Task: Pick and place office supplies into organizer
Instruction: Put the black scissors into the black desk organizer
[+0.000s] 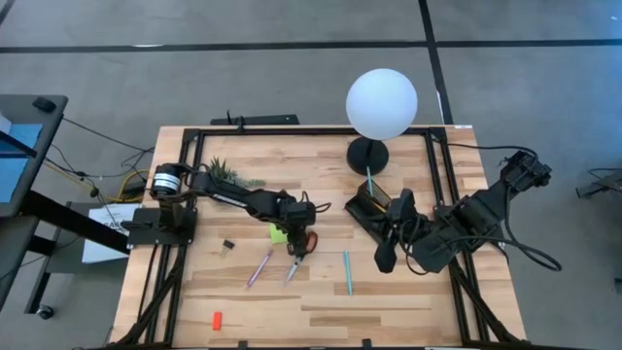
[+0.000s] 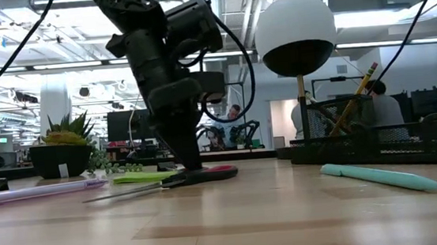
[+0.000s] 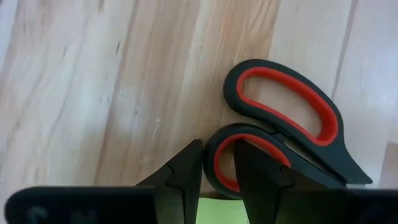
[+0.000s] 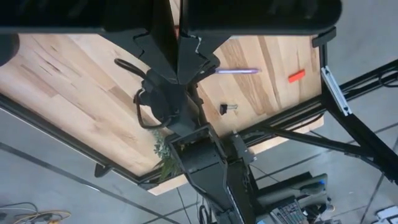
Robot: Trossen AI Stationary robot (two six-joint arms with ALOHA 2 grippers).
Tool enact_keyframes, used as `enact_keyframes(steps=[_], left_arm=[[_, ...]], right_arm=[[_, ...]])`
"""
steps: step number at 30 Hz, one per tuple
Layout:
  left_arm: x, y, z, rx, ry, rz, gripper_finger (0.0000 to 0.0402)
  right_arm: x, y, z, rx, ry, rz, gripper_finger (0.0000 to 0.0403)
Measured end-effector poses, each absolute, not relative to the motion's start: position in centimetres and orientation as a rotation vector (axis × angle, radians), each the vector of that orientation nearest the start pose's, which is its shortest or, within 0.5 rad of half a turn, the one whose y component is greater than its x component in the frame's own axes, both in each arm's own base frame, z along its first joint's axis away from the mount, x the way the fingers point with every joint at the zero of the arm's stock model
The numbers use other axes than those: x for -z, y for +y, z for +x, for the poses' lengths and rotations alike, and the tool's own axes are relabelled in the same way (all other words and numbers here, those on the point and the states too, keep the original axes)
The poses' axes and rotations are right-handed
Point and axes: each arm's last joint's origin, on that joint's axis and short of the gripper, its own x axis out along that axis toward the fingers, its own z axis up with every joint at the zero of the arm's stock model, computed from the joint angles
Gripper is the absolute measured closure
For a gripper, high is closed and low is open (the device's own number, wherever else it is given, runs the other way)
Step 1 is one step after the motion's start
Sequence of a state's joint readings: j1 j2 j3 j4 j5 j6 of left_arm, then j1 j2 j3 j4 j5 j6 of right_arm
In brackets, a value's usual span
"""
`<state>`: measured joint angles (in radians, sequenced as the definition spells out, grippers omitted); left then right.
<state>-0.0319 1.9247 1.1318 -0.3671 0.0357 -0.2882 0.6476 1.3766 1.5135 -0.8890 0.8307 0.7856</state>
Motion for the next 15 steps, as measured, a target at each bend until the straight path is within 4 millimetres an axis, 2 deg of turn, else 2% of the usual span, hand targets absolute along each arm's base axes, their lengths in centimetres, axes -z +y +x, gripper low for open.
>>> enact_keyframes(steps=[5, 7, 11, 15], left_arm=[[-12.71, -1.29, 36.37, -0.142, 1.147, -0.260, 0.0315], [-12.65, -1.25, 36.33, -0.157, 1.146, -0.231, 0.0328], [-12.59, -1.16, 36.31, -0.171, 1.146, -0.212, 0.0379], [-12.70, -1.10, 36.36, -0.199, 1.133, -0.229, 0.0386]], right_arm=[[-39.58, 14.42, 22.61, 0.370, 0.444, 0.257, 0.0403], [-39.57, 14.43, 22.61, 0.368, 0.446, 0.257, 0.0403], [-39.57, 14.44, 22.61, 0.366, 0.448, 0.258, 0.0403], [-39.56, 14.48, 22.61, 0.354, 0.456, 0.263, 0.0403]])
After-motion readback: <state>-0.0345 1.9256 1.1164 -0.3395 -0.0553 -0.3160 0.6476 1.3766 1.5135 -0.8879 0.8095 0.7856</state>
